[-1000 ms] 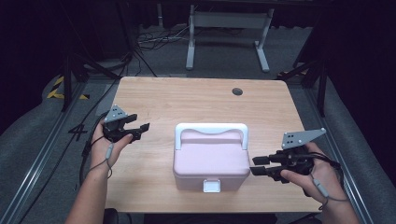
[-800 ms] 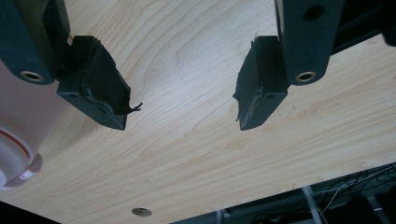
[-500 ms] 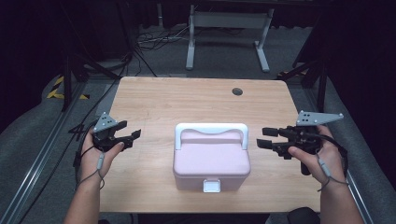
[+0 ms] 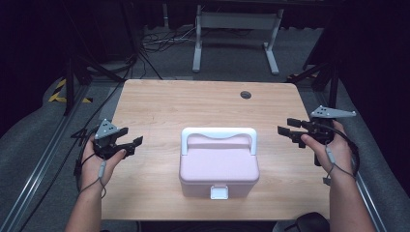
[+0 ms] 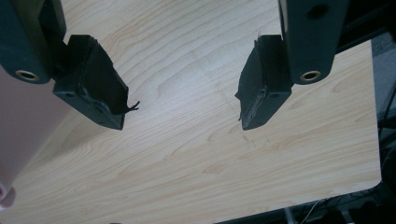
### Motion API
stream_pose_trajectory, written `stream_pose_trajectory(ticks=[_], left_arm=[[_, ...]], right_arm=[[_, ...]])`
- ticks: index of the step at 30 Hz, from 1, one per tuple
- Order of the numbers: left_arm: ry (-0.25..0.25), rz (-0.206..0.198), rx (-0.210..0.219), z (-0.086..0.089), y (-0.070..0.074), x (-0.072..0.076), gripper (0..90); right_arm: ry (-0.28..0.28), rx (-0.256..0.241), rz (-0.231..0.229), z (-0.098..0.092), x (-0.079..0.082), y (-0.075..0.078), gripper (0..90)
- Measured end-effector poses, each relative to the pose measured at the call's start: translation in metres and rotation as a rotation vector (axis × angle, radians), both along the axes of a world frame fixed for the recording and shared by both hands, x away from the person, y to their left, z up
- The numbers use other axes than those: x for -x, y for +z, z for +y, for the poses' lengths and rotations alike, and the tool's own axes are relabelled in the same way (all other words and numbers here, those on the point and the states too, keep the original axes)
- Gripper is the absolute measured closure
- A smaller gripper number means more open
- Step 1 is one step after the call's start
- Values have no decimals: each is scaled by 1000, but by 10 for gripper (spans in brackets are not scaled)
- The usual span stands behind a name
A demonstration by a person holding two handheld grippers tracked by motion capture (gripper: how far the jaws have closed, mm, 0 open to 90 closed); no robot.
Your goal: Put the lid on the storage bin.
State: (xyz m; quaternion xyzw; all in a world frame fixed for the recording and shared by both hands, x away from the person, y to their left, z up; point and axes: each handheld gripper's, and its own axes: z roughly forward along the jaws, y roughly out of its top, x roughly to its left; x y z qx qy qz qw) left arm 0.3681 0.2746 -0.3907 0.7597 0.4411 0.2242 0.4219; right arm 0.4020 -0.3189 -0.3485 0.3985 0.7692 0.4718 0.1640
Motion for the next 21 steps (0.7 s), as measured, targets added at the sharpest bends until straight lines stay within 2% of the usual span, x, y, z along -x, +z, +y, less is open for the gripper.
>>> stream_pose_trajectory(ticks=[1,4,6,11,12,15,18,21], left_arm=[[1,1,1,0,0,0,335],[4,4,-6,1,-1,-3,335],[6,10,-7,1,-4,-6,335],[7,20,-10,0,-8,-10,334],[8,23,-14,1,-9,-11,334],[12,25,-15,1,-10,-13,334],[14,32,-21,1,-12,-15,332],[20,39,-28,2,-15,-18,331]], right_arm=[[-13,20,2,-4,-4,-6,401],[-31,33,4,-10,-10,-14,378],[-62,56,8,-19,-16,-26,354],[-94,64,18,-28,-23,-41,307],[-125,85,15,-33,-26,-50,278],[-144,87,18,-36,-29,-58,273],[-188,75,55,-44,-34,-76,236],[-200,56,82,-49,-37,-90,219]])
